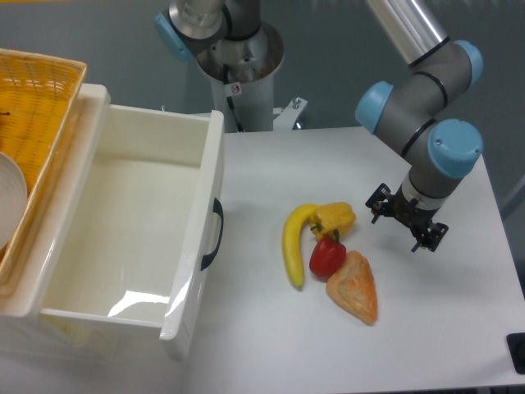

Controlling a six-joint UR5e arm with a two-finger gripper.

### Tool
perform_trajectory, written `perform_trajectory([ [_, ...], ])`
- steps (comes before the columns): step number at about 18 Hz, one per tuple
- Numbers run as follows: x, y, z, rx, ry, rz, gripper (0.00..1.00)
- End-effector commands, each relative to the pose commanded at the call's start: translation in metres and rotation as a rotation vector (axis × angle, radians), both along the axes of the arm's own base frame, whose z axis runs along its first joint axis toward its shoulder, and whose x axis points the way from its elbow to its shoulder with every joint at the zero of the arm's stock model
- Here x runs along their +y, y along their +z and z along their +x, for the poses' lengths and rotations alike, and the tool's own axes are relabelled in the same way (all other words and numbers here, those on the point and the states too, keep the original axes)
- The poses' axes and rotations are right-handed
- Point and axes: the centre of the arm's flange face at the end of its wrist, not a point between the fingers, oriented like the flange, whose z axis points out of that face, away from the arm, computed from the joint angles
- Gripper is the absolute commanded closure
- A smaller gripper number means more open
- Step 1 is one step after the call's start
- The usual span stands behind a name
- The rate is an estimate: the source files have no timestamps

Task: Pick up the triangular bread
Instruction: 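Move the gripper down toward the triangular toasted bread slice, then close the gripper on the tip of the bread slice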

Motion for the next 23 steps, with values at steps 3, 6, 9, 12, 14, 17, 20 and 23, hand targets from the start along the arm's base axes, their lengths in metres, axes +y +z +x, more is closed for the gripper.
perform_trajectory([
  [3, 0.01, -0.016, 0.001, -0.025, -0.013, 0.013, 0.0],
  [6, 0.021, -0.029, 0.003, -0.084, -0.01, 0.113, 0.03],
  [9, 0.022, -0.032, 0.003, -0.089, -0.011, 0.122, 0.04],
  [12, 0.024, -0.038, 0.003, -0.09, -0.014, 0.121, 0.05],
  [14, 0.025, -0.041, 0.004, -0.092, -0.016, 0.122, 0.07],
  [17, 0.028, -0.044, 0.004, -0.097, -0.018, 0.123, 0.14],
  [20, 0.034, -0.049, 0.008, -0.097, -0.024, 0.124, 0.19],
  [23, 0.038, -0.051, 0.009, -0.094, -0.029, 0.125, 0.25],
])
